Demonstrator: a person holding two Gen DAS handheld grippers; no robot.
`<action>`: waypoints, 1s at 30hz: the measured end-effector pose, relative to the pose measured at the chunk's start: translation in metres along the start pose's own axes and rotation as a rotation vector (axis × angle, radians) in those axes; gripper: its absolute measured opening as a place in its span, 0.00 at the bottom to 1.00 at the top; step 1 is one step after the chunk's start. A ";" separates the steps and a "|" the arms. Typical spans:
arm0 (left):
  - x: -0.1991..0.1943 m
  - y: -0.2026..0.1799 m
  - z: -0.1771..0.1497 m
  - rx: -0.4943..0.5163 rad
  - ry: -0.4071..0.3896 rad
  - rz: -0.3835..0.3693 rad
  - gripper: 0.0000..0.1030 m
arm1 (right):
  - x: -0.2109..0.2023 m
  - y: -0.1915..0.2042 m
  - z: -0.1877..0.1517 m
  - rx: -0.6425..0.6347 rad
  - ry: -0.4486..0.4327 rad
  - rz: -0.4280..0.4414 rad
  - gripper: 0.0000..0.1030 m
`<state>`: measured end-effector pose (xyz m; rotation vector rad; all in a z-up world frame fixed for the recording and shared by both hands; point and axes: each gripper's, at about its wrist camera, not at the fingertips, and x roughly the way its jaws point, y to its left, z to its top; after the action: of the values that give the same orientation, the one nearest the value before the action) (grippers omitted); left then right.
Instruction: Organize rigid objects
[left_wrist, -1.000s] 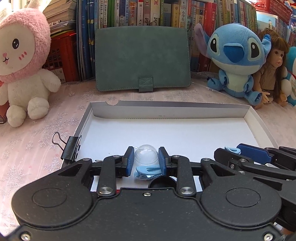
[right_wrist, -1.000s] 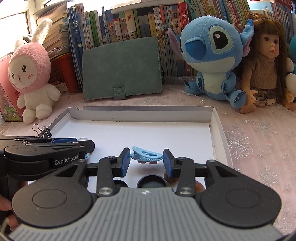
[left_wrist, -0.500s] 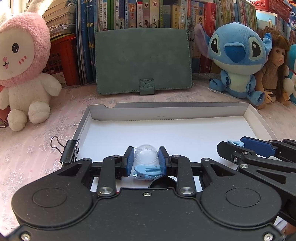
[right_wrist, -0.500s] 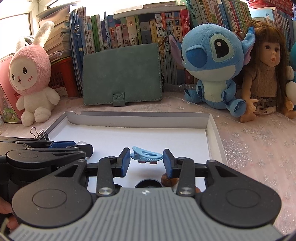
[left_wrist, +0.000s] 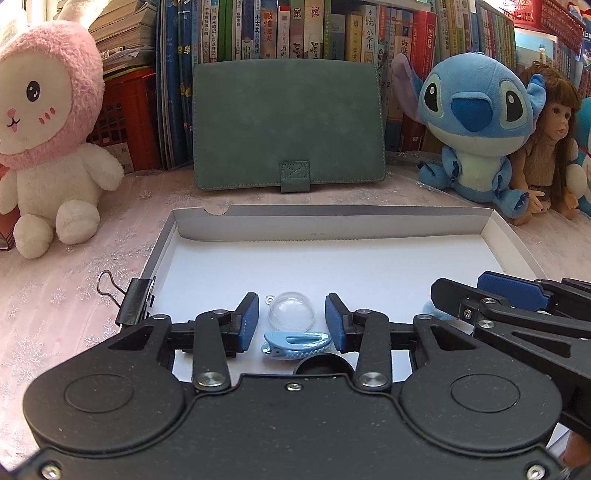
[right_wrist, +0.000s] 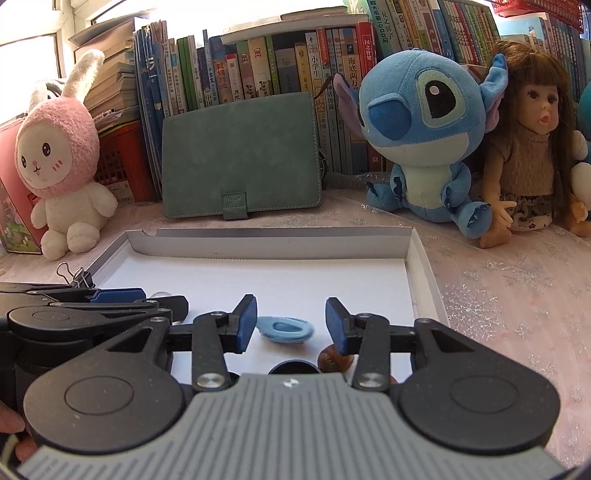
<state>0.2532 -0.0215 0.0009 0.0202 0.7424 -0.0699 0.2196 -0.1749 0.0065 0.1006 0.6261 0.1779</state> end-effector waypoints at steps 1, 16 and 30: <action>0.000 0.000 0.000 -0.001 0.000 0.001 0.40 | 0.000 0.000 0.000 0.001 -0.004 -0.001 0.58; -0.034 0.000 0.001 0.014 -0.040 0.034 0.64 | -0.023 -0.007 0.000 0.070 -0.041 -0.015 0.72; -0.104 0.016 -0.015 -0.037 -0.112 0.058 0.91 | -0.081 -0.004 0.001 0.091 -0.112 -0.030 0.92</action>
<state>0.1683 0.0011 0.0600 0.0021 0.6303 -0.0021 0.1565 -0.1949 0.0527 0.1873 0.5236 0.1144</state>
